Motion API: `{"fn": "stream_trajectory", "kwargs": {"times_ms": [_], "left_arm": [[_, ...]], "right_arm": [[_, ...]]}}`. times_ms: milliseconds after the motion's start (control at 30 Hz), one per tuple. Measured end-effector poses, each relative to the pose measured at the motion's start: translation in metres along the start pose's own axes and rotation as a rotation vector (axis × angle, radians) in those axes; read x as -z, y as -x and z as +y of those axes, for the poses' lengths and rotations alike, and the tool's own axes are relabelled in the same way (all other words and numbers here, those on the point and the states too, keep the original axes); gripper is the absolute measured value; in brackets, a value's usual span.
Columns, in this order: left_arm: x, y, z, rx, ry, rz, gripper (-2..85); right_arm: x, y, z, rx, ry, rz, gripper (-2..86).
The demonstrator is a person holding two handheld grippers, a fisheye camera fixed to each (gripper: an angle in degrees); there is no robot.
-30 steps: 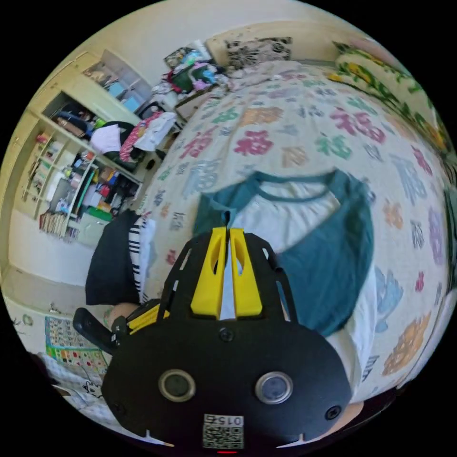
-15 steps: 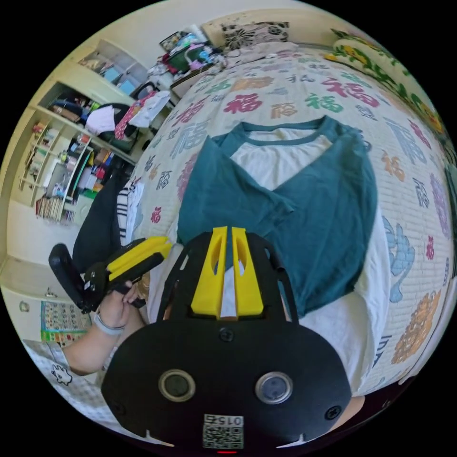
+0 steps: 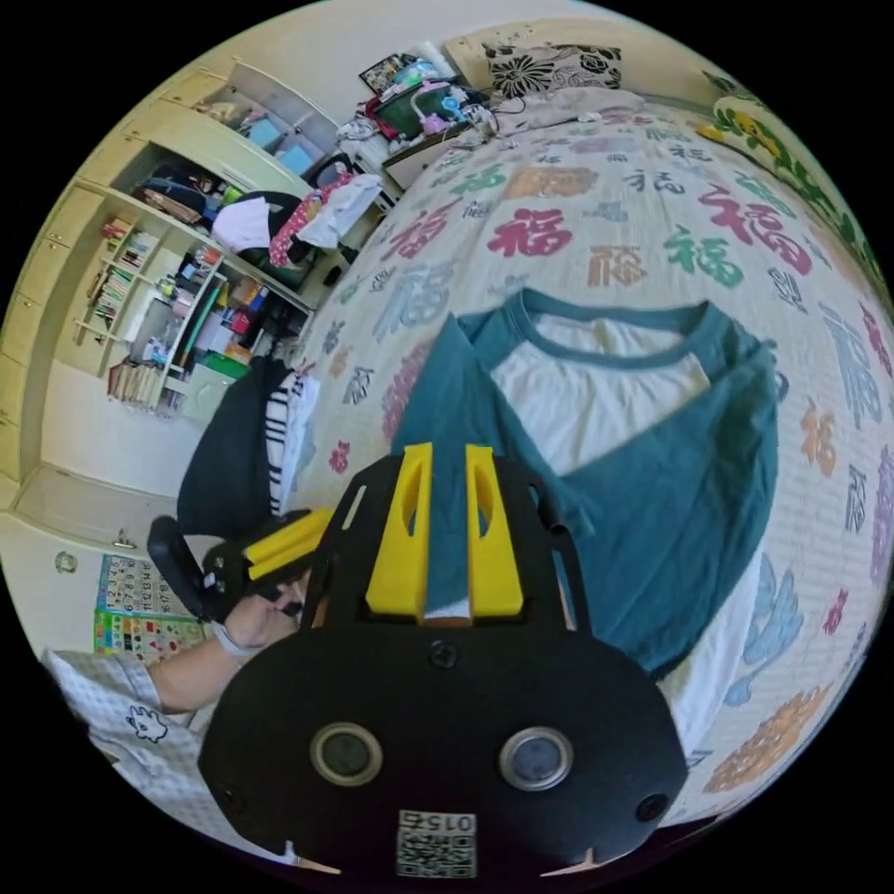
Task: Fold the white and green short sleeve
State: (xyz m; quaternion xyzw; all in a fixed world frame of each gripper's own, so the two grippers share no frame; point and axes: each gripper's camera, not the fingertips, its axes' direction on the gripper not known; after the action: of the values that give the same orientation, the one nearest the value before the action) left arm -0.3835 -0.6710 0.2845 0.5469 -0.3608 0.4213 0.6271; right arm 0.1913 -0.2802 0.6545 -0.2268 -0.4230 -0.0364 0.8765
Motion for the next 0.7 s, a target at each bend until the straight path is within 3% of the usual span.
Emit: {"fn": "stream_trajectory", "kwargs": {"times_ms": [300,333,400,700], "left_arm": [[-0.083,0.009,-0.003,-0.032,0.044,0.001,6.0],[-0.086,0.010,-0.001,-0.035,0.031,0.000,6.0],[-0.099,0.018,0.000,-0.037,0.017,0.004,5.9],[-0.145,0.043,-0.013,-0.023,0.060,-0.002,4.8]], "right_arm": [[-0.033,0.017,-0.126,0.025,0.159,0.131,10.8],[-0.035,0.016,-0.131,0.011,0.166,0.134,10.5],[-0.042,0.011,-0.147,-0.010,0.243,0.058,1.3],[0.007,0.015,-0.162,-0.032,0.205,0.098,-0.2]]}}
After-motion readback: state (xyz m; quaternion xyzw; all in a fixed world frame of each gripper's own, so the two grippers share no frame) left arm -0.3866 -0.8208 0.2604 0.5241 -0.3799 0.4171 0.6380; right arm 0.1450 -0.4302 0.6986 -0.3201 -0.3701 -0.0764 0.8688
